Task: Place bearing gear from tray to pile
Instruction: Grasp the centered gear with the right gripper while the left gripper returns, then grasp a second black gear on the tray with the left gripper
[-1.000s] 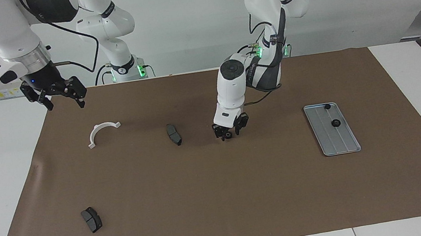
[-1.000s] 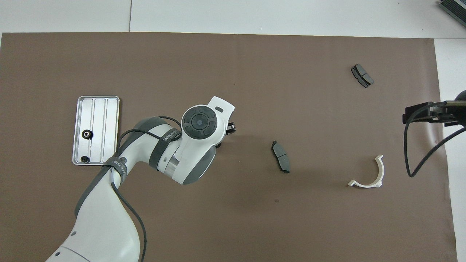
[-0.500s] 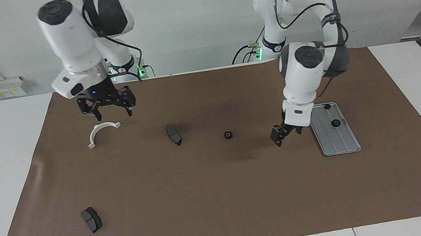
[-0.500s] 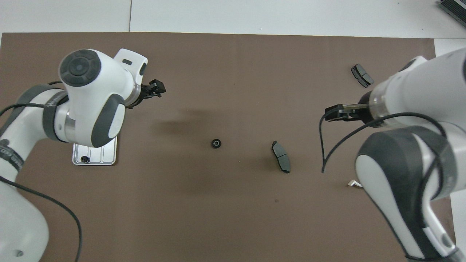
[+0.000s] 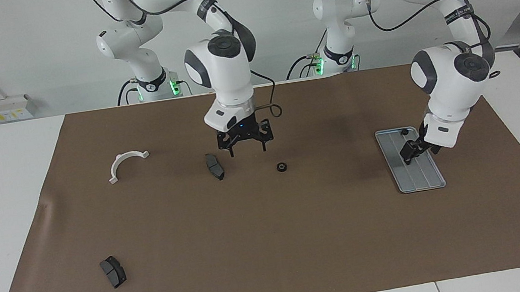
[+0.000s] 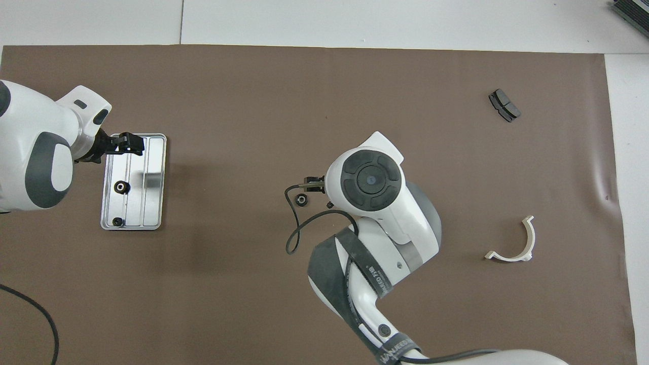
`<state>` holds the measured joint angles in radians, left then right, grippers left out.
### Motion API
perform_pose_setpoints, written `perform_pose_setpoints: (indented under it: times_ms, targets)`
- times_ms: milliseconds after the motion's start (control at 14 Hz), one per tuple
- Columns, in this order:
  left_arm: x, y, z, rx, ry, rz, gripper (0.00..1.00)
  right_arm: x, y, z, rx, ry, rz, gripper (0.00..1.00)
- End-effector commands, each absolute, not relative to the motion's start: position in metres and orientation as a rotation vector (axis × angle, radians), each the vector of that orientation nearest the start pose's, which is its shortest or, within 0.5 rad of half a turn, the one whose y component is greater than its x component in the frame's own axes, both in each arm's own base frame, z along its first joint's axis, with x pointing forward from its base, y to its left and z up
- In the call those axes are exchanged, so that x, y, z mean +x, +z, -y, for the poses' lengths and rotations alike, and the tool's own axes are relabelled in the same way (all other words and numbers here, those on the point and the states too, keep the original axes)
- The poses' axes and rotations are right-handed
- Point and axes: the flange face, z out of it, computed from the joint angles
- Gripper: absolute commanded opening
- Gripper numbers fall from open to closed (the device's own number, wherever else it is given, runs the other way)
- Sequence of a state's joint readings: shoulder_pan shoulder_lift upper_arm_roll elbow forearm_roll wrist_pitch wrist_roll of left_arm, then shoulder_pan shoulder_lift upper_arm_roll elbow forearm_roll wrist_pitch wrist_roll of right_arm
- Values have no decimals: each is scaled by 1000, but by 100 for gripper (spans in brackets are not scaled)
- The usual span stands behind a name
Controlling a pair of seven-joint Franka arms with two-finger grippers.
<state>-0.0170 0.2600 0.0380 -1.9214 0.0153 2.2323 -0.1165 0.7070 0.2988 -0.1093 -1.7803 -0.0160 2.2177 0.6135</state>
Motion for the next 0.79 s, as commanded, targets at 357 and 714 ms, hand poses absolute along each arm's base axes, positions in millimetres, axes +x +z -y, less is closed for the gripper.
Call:
perform_pose_setpoints:
  times_ms: [357, 714]
  targets:
    - [575, 313, -17, -3115, -92, 170, 83, 523, 327, -434, -3085, -295, 64, 100]
    - [566, 304, -38, -3112, -53, 215, 75, 529, 302, -434, -3082, -346, 110, 100]
